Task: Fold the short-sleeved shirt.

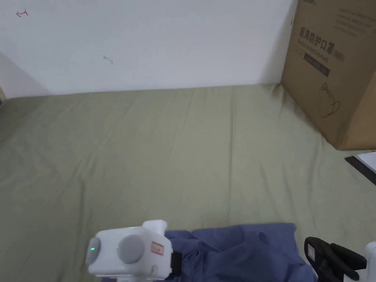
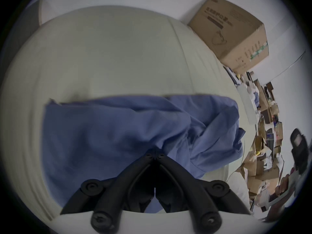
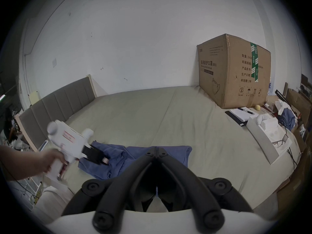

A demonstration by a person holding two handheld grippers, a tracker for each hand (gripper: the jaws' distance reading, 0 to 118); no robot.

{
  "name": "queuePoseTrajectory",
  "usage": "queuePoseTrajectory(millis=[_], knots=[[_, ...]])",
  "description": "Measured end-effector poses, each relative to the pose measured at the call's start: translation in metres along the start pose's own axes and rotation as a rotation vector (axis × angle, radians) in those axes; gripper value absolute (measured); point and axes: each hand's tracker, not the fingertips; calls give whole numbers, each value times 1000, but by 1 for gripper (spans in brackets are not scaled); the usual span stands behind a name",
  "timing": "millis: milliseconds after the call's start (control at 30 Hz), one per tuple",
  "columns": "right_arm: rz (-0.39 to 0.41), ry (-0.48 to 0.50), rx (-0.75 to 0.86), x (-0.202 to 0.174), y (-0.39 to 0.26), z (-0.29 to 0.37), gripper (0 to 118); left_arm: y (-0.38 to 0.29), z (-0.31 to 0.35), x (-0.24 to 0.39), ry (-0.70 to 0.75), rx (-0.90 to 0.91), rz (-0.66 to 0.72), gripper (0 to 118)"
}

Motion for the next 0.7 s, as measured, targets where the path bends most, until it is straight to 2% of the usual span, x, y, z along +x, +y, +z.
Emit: queuePoseTrajectory(millis=[100, 167, 267, 333, 433, 533, 633, 700], knots=[[46, -19, -2, -1, 4, -1, 0, -3, -11, 26, 73, 2, -85, 0], [56, -24, -1, -2, 6, -2, 0, -4, -7, 41, 41, 9, -163, 0], [39, -13, 0, -2, 10, -4, 0, 1, 12, 43, -436, -39, -54, 0], [30, -9, 4, -3, 12, -5, 0, 2, 34, 36, -655, 3, -7, 0], [-2, 6, 13, -4, 14, -5, 0, 7, 77, 9, -571, 166, -41, 0], [-2, 6, 13, -6, 15, -7, 0, 13, 107, -52, -388, 210, 31, 0], [20, 15, -5, -12, 14, -12, 0, 4, 119, -128, -330, 175, 130, 0], [21, 24, -15, -18, 13, -15, 0, -4, 116, -167, -410, 124, 190, 1]])
